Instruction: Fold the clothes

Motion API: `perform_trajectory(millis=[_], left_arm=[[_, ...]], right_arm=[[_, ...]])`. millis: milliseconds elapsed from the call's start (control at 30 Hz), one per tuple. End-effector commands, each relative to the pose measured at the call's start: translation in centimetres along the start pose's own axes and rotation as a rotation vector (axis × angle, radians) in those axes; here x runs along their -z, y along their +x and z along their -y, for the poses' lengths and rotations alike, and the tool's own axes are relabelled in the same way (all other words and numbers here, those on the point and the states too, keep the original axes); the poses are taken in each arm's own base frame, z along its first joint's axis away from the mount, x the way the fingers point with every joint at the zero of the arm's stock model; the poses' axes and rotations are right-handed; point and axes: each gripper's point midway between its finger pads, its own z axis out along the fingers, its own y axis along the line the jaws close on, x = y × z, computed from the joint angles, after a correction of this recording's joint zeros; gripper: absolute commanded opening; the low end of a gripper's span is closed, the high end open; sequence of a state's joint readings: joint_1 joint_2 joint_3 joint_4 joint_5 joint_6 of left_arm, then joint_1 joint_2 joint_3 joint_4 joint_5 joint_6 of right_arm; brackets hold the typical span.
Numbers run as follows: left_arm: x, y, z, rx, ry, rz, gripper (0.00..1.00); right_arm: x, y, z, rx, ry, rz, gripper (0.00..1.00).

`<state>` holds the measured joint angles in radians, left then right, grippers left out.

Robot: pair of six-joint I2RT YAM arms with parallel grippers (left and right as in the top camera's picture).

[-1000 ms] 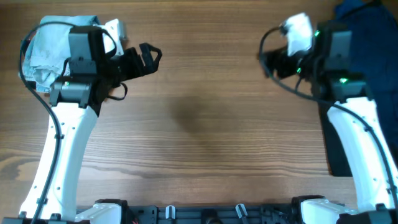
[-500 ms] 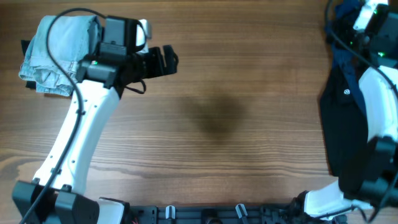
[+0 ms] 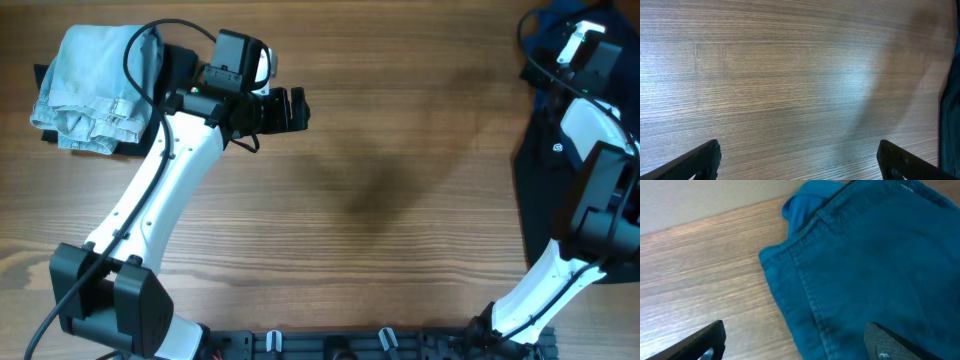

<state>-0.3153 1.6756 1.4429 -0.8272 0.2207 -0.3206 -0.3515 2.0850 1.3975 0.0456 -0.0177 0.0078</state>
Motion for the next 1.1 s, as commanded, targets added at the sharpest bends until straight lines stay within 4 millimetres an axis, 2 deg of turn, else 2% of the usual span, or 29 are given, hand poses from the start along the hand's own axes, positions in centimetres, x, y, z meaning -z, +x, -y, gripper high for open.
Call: perform_trajectory(millis=[0,100,233,300,400,533,567,633,767,800,867,900,1000,1067], left_arm=[[-0.4,0.4,0.3,-0.009,-0.007,-0.014,1.0],[-0.5,0.6,0.6,-0.018,-0.004,-0.016,1.0],[-0.6,0.4,0.9,-0.024,0.003,-0.007,1.0],[-0.6,0.4,0.9,-0.024,0.003,-0.007,1.0],[-0.6,0.5,1.2,-0.03,0.007,-0.006,1.0],[-0.6,0.3,1.5,-0.036,0.012,0.003,1.0],[-0.6,0.2,1.5,-0.037,0.014,0.008,1.0],[-0.6,-0.1,1.6,-0.04,0.02,0.021,1.0],[-0.6,-0.5,1.8,-0.044,0.028,0.038,0.99],[-0.6,-0.9,2.0,-0.047,0.035,0.054,0.98],[-0.6,-1.2,2.1,-0.05,0.039,0.064,0.96],[-0.6,-1.3,2.2,-0.05,0.041,0.067,0.95],[-0.5,-1.5,2.2,-0.052,0.043,0.075,0.95],[-0.5,-1.7,2.3,-0.054,0.044,0.087,0.95]], right_arm=[[-2.0,1.4,0.2,-0.035,0.021,-0.005,0.88],[-4.0,4.0,0.3,-0.012,0.022,-0.043,0.88],[-5.6,6.7,0.4,0.04,0.024,-0.087,0.88],[-6.1,7.6,1.2,0.042,0.07,-0.101,0.84],[-6.2,8.0,2.1,0.061,0.122,-0.109,0.6],[-5.8,7.7,2.9,0.063,0.17,-0.113,0.1],[-5.5,7.4,2.9,0.059,0.169,-0.115,0.04],[-4.4,5.9,2.8,0.039,0.166,-0.094,0.04],[-0.6,0.4,-0.3,0.012,-0.005,-0.008,0.04],[2.0,-2.5,-2.0,0.009,-0.102,0.045,0.04],[4.8,-5.1,-3.5,0.015,-0.184,0.093,0.04],[5.7,-5.9,-4.0,0.019,-0.207,0.108,0.04],[10.2,-8.7,-6.8,0.051,-0.322,0.166,0.04],[12.1,-9.3,-8.8,0.075,-0.392,0.182,0.04]])
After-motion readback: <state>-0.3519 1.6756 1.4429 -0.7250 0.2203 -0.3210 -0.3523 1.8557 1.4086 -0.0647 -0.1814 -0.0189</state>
